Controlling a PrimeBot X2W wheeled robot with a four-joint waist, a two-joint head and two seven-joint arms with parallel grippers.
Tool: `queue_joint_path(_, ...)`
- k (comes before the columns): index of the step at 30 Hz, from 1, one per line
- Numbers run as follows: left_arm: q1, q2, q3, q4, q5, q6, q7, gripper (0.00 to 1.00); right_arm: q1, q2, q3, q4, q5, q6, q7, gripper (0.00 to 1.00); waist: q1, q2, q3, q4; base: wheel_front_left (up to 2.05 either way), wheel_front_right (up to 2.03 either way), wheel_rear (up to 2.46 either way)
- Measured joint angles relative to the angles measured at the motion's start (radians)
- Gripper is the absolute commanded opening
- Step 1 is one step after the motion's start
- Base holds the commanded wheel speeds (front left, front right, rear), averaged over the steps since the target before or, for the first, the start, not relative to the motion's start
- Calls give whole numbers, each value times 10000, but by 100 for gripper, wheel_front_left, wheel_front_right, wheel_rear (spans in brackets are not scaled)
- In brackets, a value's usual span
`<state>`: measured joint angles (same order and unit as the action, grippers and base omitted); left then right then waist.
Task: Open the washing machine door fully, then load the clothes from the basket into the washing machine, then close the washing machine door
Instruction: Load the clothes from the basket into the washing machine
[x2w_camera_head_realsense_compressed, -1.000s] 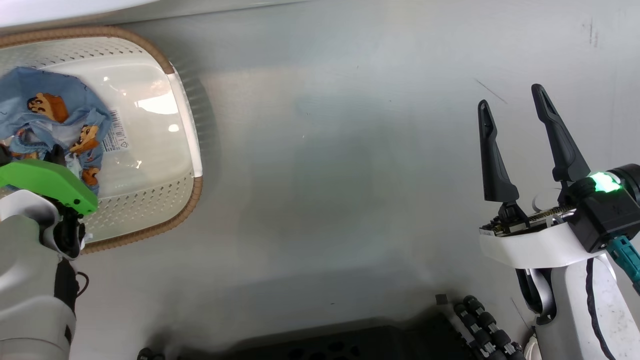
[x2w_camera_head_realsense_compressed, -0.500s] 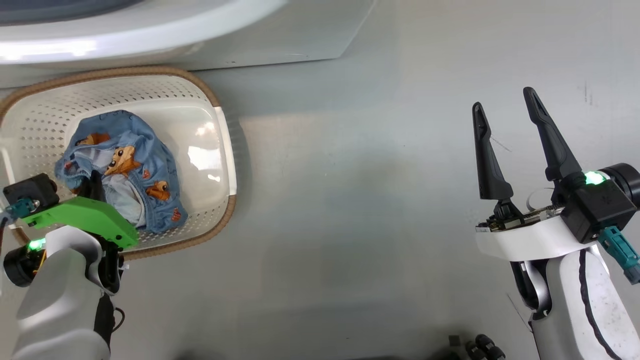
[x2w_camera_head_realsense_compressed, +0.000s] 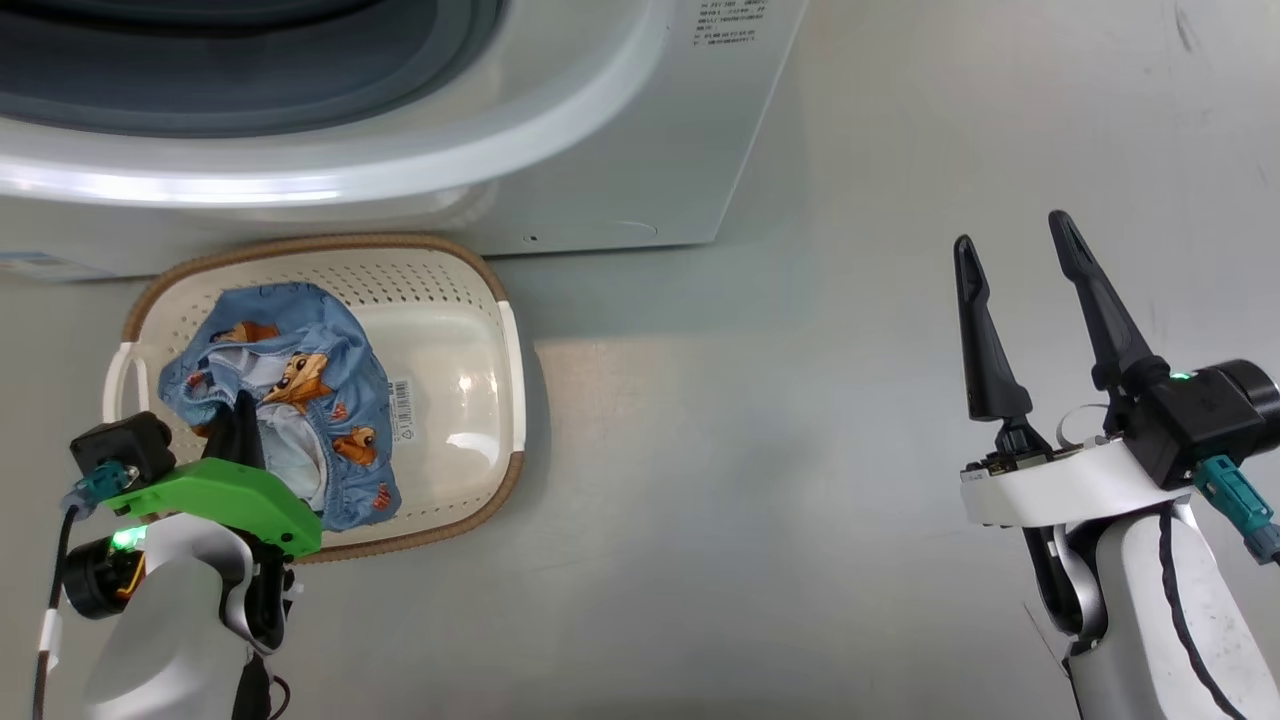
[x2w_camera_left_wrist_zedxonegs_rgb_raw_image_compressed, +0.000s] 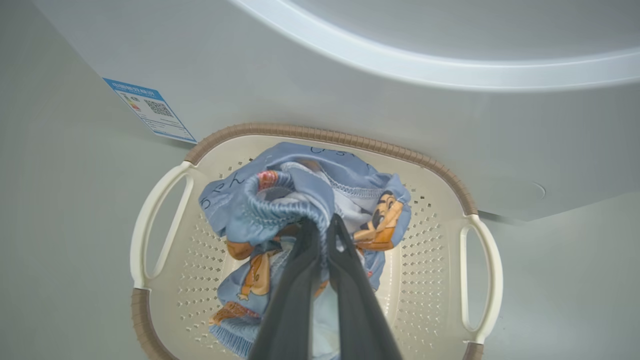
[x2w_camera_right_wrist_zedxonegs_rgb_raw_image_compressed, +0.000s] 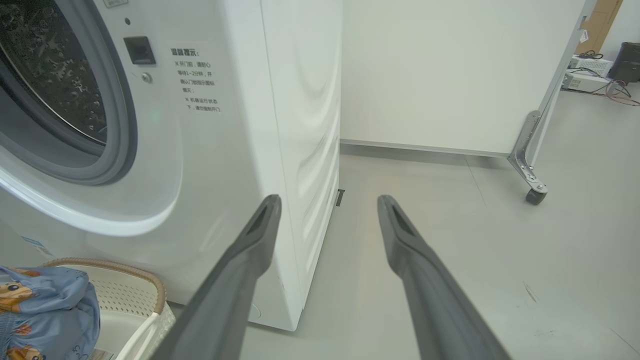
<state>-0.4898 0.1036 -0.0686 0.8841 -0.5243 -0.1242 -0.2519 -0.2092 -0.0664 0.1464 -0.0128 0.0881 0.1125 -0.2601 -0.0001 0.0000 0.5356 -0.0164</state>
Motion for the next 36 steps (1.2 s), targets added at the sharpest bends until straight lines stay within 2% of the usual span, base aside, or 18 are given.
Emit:
queue_joint_path(6, 577, -128, 194, -1348, 4, 0, 0, 0, 511, -35, -136, 228, 86, 10, 0, 100, 0, 0, -856, 239, 0, 0, 0)
queue_joint_path(17, 2632, -169, 364, -3292, 512, 0, 0, 0, 1429, -173, -199, 543, 272, 61, 0, 100, 0, 0, -2450, 671, 0, 0, 0)
queue_joint_path(36, 5818, -251, 738, -5933, 1526, 36, 2, 0, 3229, -316, 288, 989, 458, 98, 0, 100, 0, 0, -5034, 826, 0, 0, 0)
